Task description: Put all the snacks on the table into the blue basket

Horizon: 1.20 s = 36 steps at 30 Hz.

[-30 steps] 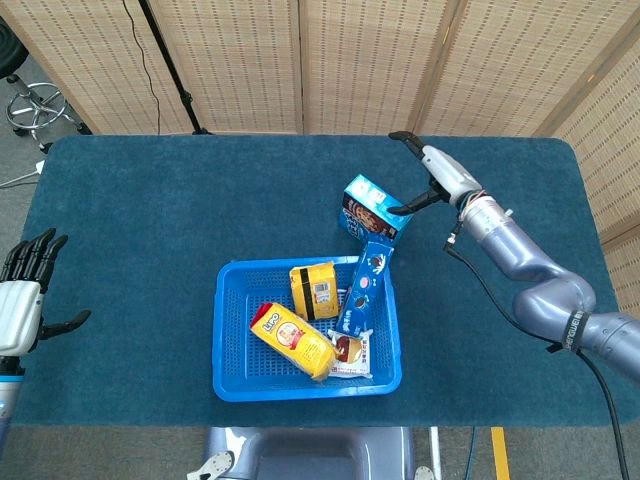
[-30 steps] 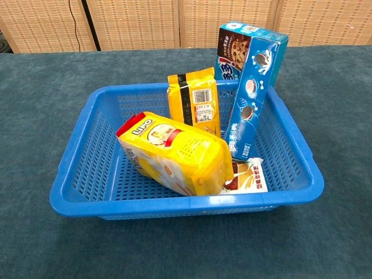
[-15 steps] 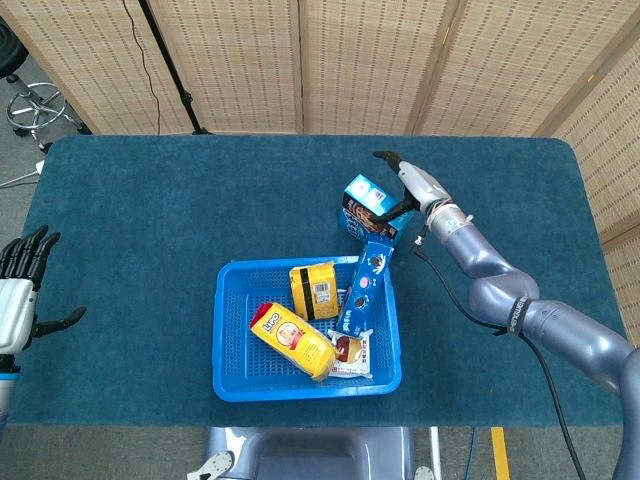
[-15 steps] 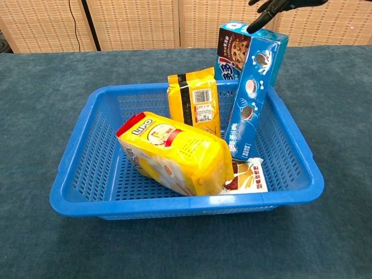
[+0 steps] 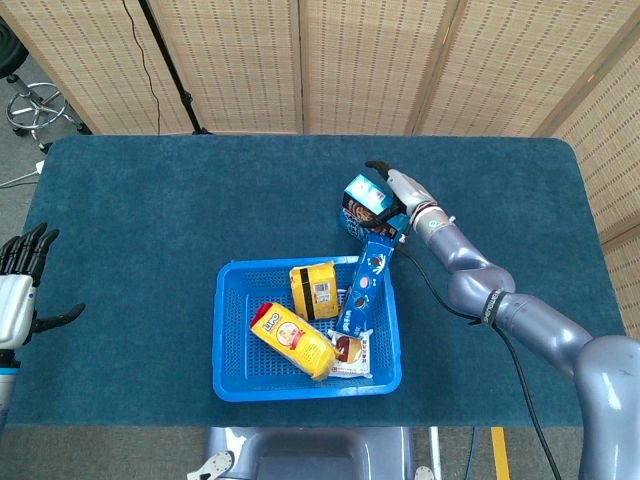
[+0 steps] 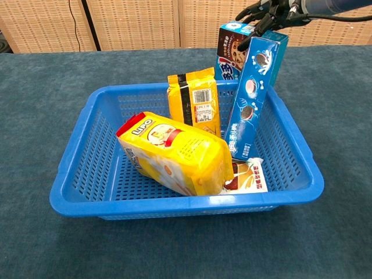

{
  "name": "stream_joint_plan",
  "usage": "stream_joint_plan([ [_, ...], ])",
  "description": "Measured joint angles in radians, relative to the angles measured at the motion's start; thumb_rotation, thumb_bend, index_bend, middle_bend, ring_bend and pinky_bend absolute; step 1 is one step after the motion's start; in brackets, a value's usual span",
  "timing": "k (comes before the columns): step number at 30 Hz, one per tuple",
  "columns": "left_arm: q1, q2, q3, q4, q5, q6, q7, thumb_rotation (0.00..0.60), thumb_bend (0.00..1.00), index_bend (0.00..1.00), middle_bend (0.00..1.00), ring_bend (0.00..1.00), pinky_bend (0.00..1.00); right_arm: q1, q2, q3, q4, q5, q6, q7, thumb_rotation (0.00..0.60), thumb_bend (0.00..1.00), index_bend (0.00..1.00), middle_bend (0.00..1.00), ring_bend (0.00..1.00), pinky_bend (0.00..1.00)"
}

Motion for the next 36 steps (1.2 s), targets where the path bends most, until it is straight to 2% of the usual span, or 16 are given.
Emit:
stream_joint_plan([
  [2, 0.0, -0.001, -0.003, 0.001, -0.002, -0.003, 0.001, 0.6, 0.12, 0.0, 0.0, 0.0, 0.0, 0.007, -0.021, -0.011, 0.038, 0.007, -0.014, -0.011, 0.6, 0.0, 0.02, 0.14, 0.1, 0.26],
  [4, 0.0, -0.004, -0.006, 0.002, -0.005, -0.006, 0.004, 0.6, 0.12, 0.0, 0.0, 0.0, 0.0, 0.011, -0.043, -0.02, 0.073, 0.012, -0.012, -0.022, 0.6, 0.01, 0.18, 0.39, 0.3, 0.46],
  [6, 0.0, -0.005, -0.008, 0.003, -0.006, -0.01, 0.005, 0.6, 0.12, 0.0, 0.0, 0.0, 0.0, 0.013, -0.07, -0.025, 0.107, 0.02, -0.004, -0.035, 0.6, 0.11, 0.35, 0.54, 0.43, 0.59],
  [8, 0.0, -0.006, -0.009, 0.003, -0.006, -0.013, 0.006, 0.6, 0.12, 0.0, 0.0, 0.0, 0.0, 0.01, -0.08, -0.016, 0.116, 0.024, 0.009, -0.037, 0.6, 0.27, 0.47, 0.63, 0.53, 0.68],
  [11, -0.001, -0.007, -0.01, 0.002, -0.005, -0.017, 0.007, 0.6, 0.12, 0.0, 0.0, 0.0, 0.0, 0.001, -0.078, -0.001, 0.108, 0.011, 0.036, -0.04, 0.6, 0.34, 0.52, 0.67, 0.56, 0.72],
  [19, -0.003, -0.006, -0.012, 0.0, 0.002, -0.029, 0.001, 0.6, 0.12, 0.0, 0.0, 0.0, 0.0, -0.039, -0.039, 0.054, 0.021, -0.053, 0.145, -0.032, 0.6, 0.36, 0.52, 0.67, 0.56, 0.73],
  [24, -0.001, 0.0, -0.008, -0.002, 0.014, -0.033, -0.016, 0.6, 0.12, 0.0, 0.0, 0.0, 0.0, -0.092, 0.027, 0.117, -0.091, -0.115, 0.277, 0.014, 0.6, 0.36, 0.52, 0.67, 0.56, 0.73],
  [29, 0.001, 0.002, -0.006, -0.001, 0.025, -0.034, -0.025, 0.6, 0.12, 0.0, 0.0, 0.0, 0.0, -0.17, 0.125, 0.191, -0.247, -0.191, 0.358, 0.145, 0.6, 0.37, 0.52, 0.67, 0.56, 0.73],
  [36, 0.004, 0.002, -0.006, -0.001, 0.03, -0.034, -0.031, 0.6, 0.12, 0.0, 0.0, 0.0, 0.0, -0.241, 0.225, 0.278, -0.354, -0.258, 0.334, 0.379, 0.6, 0.38, 0.52, 0.67, 0.57, 0.75],
])
